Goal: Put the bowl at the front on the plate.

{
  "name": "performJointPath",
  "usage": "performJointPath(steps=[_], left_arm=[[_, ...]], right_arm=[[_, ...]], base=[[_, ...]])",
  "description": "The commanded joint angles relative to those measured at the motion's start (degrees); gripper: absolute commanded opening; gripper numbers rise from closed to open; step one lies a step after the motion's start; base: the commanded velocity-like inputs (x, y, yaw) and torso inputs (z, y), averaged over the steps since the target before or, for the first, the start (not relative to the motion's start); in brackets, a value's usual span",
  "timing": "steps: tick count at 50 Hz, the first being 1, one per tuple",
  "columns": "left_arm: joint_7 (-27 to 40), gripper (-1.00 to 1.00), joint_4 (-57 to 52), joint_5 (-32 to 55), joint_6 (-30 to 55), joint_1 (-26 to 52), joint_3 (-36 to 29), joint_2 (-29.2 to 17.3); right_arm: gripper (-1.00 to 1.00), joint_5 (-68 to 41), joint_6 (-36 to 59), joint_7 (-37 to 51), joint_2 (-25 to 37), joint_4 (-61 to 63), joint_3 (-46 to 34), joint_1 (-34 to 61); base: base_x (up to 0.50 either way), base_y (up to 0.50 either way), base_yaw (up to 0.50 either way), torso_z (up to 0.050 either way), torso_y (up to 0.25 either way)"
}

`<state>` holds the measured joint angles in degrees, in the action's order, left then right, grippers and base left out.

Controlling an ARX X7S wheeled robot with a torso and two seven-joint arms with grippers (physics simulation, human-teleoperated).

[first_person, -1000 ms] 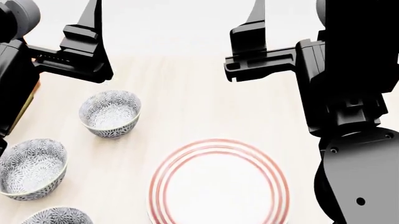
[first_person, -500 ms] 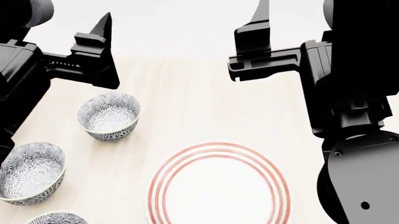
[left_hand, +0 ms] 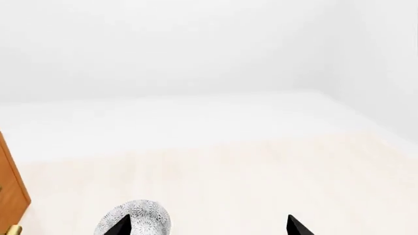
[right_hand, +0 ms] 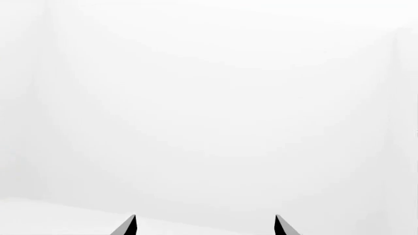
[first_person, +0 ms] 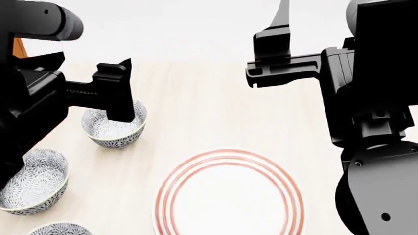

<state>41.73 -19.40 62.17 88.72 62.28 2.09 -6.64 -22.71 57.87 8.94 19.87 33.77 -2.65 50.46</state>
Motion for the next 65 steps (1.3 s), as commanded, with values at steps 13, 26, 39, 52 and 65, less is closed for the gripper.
performJointPath(steps=[13, 26, 39, 52, 65], left_arm=[[16.3, 1.0, 7.7, 20.3, -1.6, -0.5, -3.9, -4.2], [21.2, 1.0, 10.7, 26.0, -2.0, -0.8, -5.4, -5.4], [27.8, 1.0, 14.1, 33.1, -3.3, -1.9, -7.0, -6.6], [29.9, 1.0, 15.7, 36.3, -4.6, -3.7, -9.5, -7.5], [33.8, 1.0, 16.5, 40.5, -6.4, -5.0, -11.0, -9.3]], right_arm=[[1.0, 0.0, -1.1, 0.3, 0.5, -0.2, -0.3, -0.8], [1.0, 0.1, -1.4, 0.6, 0.8, -0.4, -0.4, -0.8], [1.0, 0.1, -1.8, 0.8, 1.0, -0.7, -0.3, -1.0], [1.0, -0.2, -2.0, 0.8, 1.1, -1.0, -0.4, -0.6], [1.0, -0.4, -1.9, 1.0, 1.4, -0.8, -0.6, -0.2]], base=[[0.0, 0.0, 0.0, 0.0, 0.0], [0.0, 0.0, 0.0, 0.0, 0.0], [0.0, 0.0, 0.0, 0.0, 0.0], [0.0, 0.0, 0.0, 0.0, 0.0], [0.0, 0.0, 0.0, 0.0, 0.0]])
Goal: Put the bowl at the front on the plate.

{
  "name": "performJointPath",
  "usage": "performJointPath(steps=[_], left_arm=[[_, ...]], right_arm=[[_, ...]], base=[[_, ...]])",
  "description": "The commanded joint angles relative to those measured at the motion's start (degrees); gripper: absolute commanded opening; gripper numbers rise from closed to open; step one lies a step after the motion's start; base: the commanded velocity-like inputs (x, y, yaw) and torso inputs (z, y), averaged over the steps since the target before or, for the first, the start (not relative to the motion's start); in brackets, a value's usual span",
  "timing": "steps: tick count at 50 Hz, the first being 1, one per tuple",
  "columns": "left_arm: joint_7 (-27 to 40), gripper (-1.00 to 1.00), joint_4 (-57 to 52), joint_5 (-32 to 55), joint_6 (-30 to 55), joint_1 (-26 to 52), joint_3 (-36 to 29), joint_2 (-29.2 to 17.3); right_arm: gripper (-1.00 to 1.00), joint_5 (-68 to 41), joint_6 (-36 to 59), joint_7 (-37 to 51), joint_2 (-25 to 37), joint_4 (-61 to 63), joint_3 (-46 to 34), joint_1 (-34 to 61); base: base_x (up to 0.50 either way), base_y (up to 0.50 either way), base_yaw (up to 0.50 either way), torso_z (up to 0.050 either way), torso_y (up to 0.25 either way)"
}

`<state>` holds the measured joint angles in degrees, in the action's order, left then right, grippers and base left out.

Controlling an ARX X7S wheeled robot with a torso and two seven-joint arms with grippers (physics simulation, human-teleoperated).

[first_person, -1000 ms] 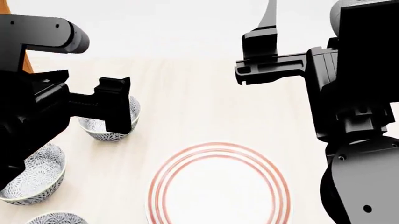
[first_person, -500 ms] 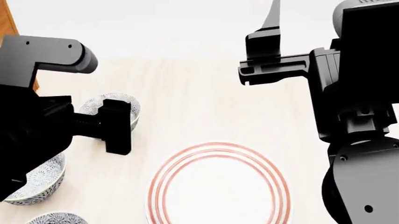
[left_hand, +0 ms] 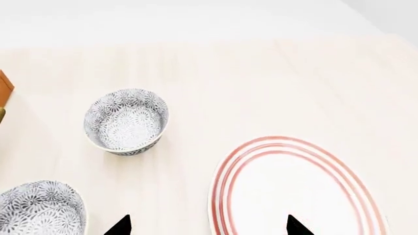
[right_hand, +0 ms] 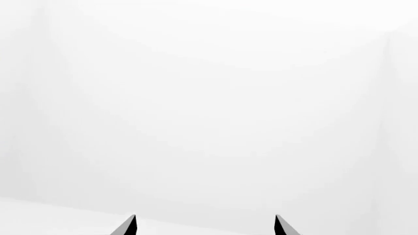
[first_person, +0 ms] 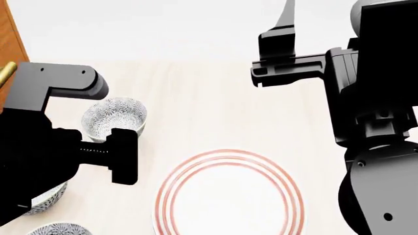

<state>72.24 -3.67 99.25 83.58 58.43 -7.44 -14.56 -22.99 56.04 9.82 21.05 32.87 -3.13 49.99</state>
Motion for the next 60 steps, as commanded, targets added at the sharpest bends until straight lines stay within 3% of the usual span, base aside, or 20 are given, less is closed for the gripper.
performJointPath(steps=[1, 17, 32, 60], left_arm=[[3.6, 1.0, 1.0, 4.0, -1.3, -1.4, -1.7, -1.5], [7.0, 1.0, 2.5, 9.3, -3.2, -3.3, -4.7, -3.3], [5.2, 1.0, 2.3, 7.8, -3.9, -6.1, -6.6, -4.4], [11.6, 1.0, 2.0, 17.8, -9.6, -8.8, -11.1, -7.0]], right_arm=[[1.0, 0.0, -0.2, 0.1, 0.3, 0.0, -0.3, 0.2], [1.0, -0.1, -0.7, 0.3, 0.9, 0.5, -0.1, -0.4], [1.0, -0.1, -1.3, 0.6, 1.0, 0.1, 0.0, -0.9], [1.0, -0.3, -1.3, 1.2, 1.6, 0.1, 0.1, -1.0]], base=[[0.0, 0.0, 0.0, 0.0, 0.0], [0.0, 0.0, 0.0, 0.0, 0.0], [0.0, 0.0, 0.0, 0.0, 0.0], [0.0, 0.0, 0.0, 0.0, 0.0]])
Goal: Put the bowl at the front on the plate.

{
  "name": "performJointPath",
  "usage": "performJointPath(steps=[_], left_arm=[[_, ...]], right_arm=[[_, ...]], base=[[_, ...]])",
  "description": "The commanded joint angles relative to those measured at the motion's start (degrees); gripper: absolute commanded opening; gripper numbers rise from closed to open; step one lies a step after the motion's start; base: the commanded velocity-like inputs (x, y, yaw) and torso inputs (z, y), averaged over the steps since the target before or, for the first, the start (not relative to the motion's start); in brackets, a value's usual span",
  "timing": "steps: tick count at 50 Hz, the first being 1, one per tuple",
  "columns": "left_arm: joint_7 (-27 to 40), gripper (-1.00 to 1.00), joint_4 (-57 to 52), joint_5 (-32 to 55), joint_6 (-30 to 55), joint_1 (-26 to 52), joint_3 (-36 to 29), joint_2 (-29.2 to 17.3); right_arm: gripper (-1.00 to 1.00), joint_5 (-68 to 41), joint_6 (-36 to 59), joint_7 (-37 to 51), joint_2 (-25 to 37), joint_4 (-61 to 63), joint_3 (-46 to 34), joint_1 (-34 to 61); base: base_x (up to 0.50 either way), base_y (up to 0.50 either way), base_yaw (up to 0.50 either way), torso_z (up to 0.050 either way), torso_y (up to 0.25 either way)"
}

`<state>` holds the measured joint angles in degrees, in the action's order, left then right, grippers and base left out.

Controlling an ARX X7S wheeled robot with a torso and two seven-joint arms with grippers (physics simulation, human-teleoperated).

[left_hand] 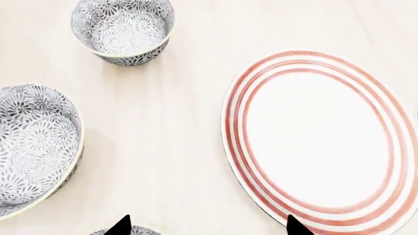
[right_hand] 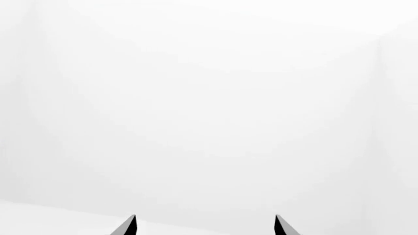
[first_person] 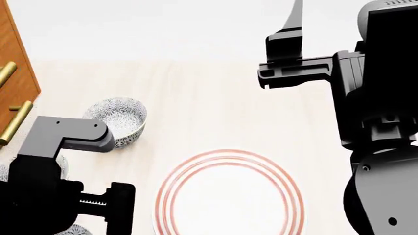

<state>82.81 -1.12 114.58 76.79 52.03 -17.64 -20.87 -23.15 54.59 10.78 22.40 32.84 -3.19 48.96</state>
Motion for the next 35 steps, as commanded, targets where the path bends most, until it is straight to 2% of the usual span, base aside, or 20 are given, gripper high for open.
performJointPath(steps=[1, 5, 11, 15, 19, 22, 35], left_arm=[[-0.2, 1.0, -0.9, 0.7, -2.2, -2.7, -0.9, -0.7], [2.1, 1.0, -0.6, 3.9, -3.3, -1.8, -2.2, -1.3], [1.1, 1.0, -1.4, 2.6, -4.1, -3.9, -2.6, -1.7], [4.0, 1.0, -1.8, 6.8, -5.5, -3.3, -4.3, -2.3], [2.4, 1.0, -2.3, 4.7, -5.5, -4.8, -4.6, -2.7], [4.2, 1.0, -2.5, 7.5, -6.7, -4.4, -5.8, -3.2], [1.9, 1.0, -3.8, 5.4, -7.9, -7.1, -6.9, -4.5]], right_arm=[[1.0, -0.2, 0.1, 0.2, 0.3, 0.1, 0.2, 0.1], [1.0, -0.2, 0.1, 0.2, 0.3, -0.2, 0.1, 0.2], [1.0, -0.4, 0.0, 0.2, 0.4, -0.3, 0.2, 0.3], [1.0, -0.4, 0.1, 0.2, 0.5, -0.6, 0.0, 0.5], [1.0, -0.4, 0.2, 0.2, 0.6, -0.7, 0.0, 0.9], [1.0, -0.4, 0.1, 0.3, 0.6, -0.7, 0.0, 0.7], [1.0, 0.0, -0.6, 0.6, 0.8, -1.1, -0.4, 0.4]], base=[[0.0, 0.0, 0.0, 0.0, 0.0], [0.0, 0.0, 0.0, 0.0, 0.0], [0.0, 0.0, 0.0, 0.0, 0.0], [0.0, 0.0, 0.0, 0.0, 0.0], [0.0, 0.0, 0.0, 0.0, 0.0], [0.0, 0.0, 0.0, 0.0, 0.0], [0.0, 0.0, 0.0, 0.0, 0.0]])
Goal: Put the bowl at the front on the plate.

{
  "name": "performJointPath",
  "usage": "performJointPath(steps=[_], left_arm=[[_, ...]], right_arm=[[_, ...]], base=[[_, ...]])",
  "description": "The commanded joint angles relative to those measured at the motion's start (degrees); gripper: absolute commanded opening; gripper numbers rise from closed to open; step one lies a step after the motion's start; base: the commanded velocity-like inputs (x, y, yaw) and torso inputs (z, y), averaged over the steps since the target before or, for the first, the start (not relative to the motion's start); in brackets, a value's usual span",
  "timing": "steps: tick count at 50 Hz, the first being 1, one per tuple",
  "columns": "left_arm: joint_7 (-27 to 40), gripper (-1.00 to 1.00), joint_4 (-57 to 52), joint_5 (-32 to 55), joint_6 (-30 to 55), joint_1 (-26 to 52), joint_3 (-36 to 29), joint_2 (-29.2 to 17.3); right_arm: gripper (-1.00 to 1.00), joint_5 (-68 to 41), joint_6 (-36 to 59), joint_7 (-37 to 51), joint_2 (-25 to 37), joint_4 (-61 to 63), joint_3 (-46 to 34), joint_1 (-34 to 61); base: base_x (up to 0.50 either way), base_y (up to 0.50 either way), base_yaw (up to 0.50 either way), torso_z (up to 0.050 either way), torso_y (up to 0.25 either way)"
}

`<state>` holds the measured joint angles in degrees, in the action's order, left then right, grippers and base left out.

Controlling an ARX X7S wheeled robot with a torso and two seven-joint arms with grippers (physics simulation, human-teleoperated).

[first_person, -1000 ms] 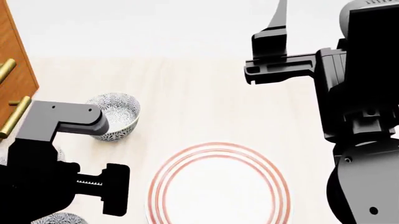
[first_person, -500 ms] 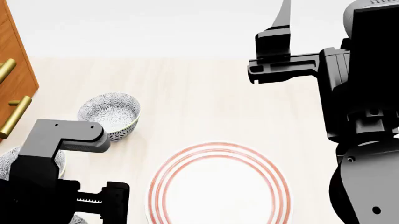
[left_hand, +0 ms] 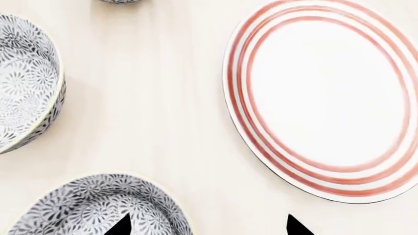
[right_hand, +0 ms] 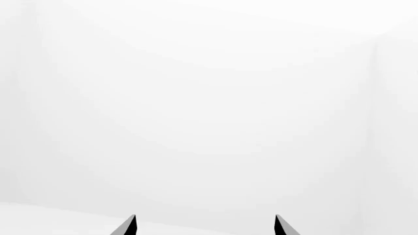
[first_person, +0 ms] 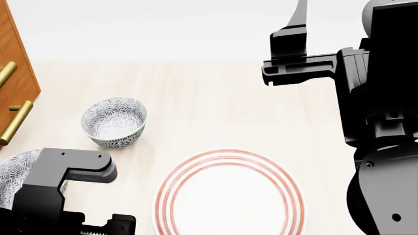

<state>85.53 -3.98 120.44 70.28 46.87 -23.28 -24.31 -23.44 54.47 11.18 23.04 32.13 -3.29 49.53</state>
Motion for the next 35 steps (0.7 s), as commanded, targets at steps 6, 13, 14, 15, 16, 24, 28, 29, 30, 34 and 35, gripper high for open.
performJointPath(steps=[6, 13, 14, 15, 16, 24, 28, 29, 30, 34, 35], left_arm=[[-0.8, 1.0, -1.5, 0.4, -2.1, -2.1, -1.7, -1.8], [-2.0, 1.0, -1.5, -1.1, -2.4, -3.2, -2.5, -2.2], [-1.3, 1.0, -1.6, -0.3, -2.7, -3.0, -2.8, -2.3], [-0.9, 1.0, -1.6, 0.3, -3.0, -2.8, -3.1, -2.4], [-2.0, 1.0, -1.6, -1.0, -2.6, -3.4, -3.0, -2.2], [-2.1, 1.0, -1.5, -0.8, -3.2, -4.1, -4.1, -2.8], [-2.2, 1.0, -1.3, -0.6, -3.8, -4.3, -4.3, -3.0], [-2.7, 1.0, -1.4, -1.4, -3.7, -4.9, -4.4, -3.0], [-2.8, 1.0, -1.4, -1.4, -3.8, -4.9, -4.5, -3.1], [-3.1, 1.0, -1.1, -1.5, -4.1, -5.3, -4.8, -3.3], [-3.2, 1.0, -1.0, -1.5, -4.2, -5.4, -4.9, -3.4]], right_arm=[[1.0, 0.4, -0.9, 0.4, 0.2, -0.4, -0.3, -0.8], [1.0, 0.4, -1.2, 0.4, 0.3, -0.6, -0.3, -0.9], [1.0, 0.3, -1.2, 0.5, 0.3, -0.6, -0.3, -0.9], [1.0, 0.3, -1.2, 0.4, 0.3, -0.6, -0.3, -0.9], [1.0, 0.3, -1.2, 0.5, 0.4, -0.5, -0.3, -1.0], [1.0, 0.3, -1.2, 0.7, 0.6, -0.3, -0.3, -1.0], [1.0, 0.3, -1.2, 0.7, 0.7, -0.3, -0.4, -1.1], [1.0, 0.3, -1.3, 0.7, 0.7, -0.3, -0.3, -1.1], [1.0, 0.2, -1.3, 0.7, 0.7, -0.4, -0.4, -1.1], [1.0, 0.3, -1.4, 0.7, 0.8, -0.4, -0.4, -1.2], [1.0, 0.7, -1.4, 0.9, 1.1, -0.2, -0.9, -1.2]], base=[[0.0, 0.0, 0.0, 0.0, 0.0], [0.0, 0.0, 0.0, 0.0, 0.0], [0.0, 0.0, 0.0, 0.0, 0.0], [0.0, 0.0, 0.0, 0.0, 0.0], [0.0, 0.0, 0.0, 0.0, 0.0], [0.0, 0.0, 0.0, 0.0, 0.0], [0.0, 0.0, 0.0, 0.0, 0.0], [0.0, 0.0, 0.0, 0.0, 0.0], [0.0, 0.0, 0.0, 0.0, 0.0], [0.0, 0.0, 0.0, 0.0, 0.0], [0.0, 0.0, 0.0, 0.0, 0.0]])
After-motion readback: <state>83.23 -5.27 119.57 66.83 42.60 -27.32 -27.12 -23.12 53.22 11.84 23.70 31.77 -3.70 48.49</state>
